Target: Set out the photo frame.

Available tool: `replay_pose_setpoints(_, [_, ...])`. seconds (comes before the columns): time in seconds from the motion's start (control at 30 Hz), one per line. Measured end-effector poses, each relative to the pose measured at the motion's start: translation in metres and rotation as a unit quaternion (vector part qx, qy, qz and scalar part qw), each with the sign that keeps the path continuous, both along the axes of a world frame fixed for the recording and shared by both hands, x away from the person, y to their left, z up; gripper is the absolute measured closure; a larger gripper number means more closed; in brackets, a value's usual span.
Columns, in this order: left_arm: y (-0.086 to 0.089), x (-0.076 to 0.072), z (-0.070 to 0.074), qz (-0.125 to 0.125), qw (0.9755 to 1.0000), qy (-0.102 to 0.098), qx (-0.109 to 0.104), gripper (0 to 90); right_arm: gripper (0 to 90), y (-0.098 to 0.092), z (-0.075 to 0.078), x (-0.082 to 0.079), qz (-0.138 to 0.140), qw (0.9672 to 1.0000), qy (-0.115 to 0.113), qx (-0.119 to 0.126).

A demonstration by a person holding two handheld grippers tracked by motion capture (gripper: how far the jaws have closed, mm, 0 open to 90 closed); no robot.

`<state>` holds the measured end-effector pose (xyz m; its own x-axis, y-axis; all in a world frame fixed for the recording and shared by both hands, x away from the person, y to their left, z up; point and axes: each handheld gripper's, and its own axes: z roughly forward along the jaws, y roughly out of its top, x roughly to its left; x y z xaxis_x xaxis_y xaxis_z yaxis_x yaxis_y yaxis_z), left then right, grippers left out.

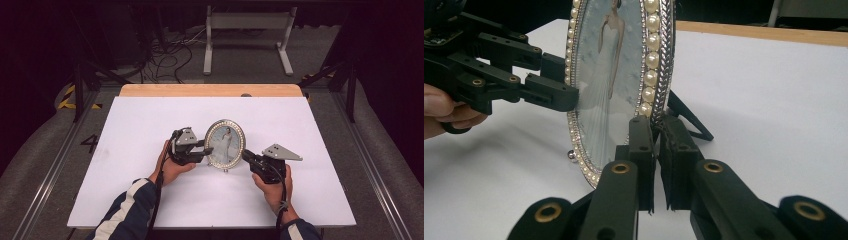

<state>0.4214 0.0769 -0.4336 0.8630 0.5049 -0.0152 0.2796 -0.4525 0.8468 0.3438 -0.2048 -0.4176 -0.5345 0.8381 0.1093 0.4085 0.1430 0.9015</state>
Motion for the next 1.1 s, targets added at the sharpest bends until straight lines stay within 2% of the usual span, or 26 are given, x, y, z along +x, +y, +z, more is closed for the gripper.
replay_pose_setpoints(0.27, [0.003, -0.006, 0.001, 0.004, 1.0, 0.004, 0.004, 62.6, 84.2, 0.001, -0.001, 0.005, 0.002, 1.0, 0.002, -0.004])
replay_pose_setpoints(0.5, [0.005, -0.01, 0.001, 0.005, 0.9999, -0.001, 0.011, 63.2, 83.7, 0.002, -0.001, 0.008, 0.003, 1.0, 0.002, -0.008])
replay_pose_setpoints(1.1, [0.008, -0.02, 0.0, 0.013, 0.9998, 0.001, 0.018, 65.3, 83.5, 0.004, 0.0, 0.014, 0.009, 0.9999, 0.006, -0.01])
